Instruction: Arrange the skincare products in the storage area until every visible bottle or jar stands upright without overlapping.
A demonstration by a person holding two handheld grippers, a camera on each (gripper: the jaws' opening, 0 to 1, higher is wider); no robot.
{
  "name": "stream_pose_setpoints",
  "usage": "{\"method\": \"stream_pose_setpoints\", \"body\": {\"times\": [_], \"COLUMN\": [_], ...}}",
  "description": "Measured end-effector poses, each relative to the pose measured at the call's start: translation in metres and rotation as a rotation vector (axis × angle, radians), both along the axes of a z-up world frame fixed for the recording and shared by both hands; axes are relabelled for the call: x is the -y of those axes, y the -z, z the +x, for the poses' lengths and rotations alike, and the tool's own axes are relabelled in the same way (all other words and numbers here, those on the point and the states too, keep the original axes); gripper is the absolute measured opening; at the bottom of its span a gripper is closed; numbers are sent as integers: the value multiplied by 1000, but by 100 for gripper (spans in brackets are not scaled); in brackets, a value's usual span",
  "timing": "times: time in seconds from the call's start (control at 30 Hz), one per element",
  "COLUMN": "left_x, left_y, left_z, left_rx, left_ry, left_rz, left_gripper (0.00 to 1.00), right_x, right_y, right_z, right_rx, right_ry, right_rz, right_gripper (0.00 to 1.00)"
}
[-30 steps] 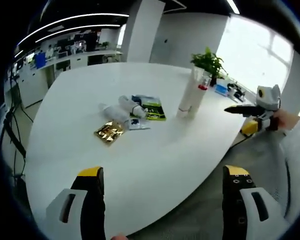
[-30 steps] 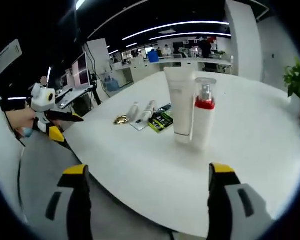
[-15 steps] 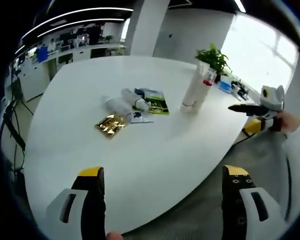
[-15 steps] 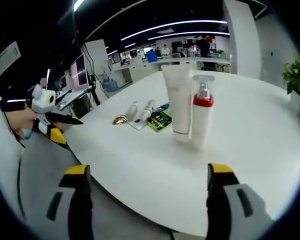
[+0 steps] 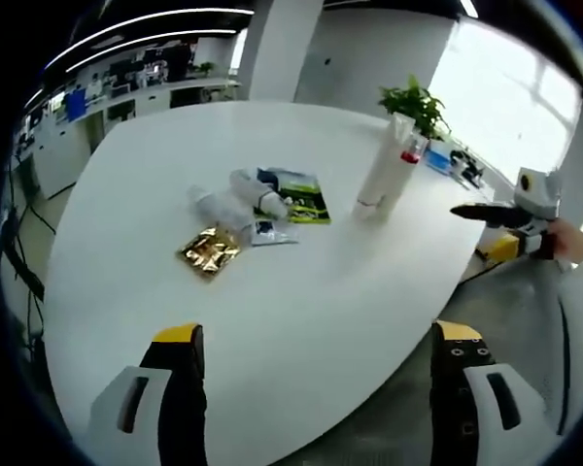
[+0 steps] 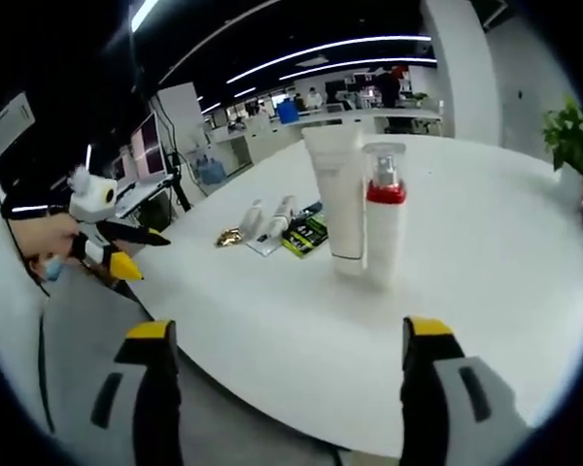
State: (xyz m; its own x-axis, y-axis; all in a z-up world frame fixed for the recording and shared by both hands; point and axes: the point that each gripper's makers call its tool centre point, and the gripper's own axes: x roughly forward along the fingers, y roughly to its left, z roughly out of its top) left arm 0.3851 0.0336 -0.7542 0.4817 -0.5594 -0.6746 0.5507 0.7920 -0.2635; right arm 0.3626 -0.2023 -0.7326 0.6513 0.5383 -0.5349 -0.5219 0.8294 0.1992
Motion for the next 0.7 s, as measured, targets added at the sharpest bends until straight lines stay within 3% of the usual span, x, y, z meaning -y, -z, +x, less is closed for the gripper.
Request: {"method": "stream_pose_setpoints", "body": {"times": [0.43,0.7], "left_x": [18,21], "left_y": [3,10], "left_z": [50,68], "left_rx": [6,-41], "left_ry": [37,18], "left_rz": [33,79], "left_gripper": [94,93], "right_x": [5,7], "right_y": [2,3], "right_z": [2,3], "right_rx": [-10,-15], "right_ry": [29,42], "right_rz": [10,-2], "right_gripper": [96,95]}}
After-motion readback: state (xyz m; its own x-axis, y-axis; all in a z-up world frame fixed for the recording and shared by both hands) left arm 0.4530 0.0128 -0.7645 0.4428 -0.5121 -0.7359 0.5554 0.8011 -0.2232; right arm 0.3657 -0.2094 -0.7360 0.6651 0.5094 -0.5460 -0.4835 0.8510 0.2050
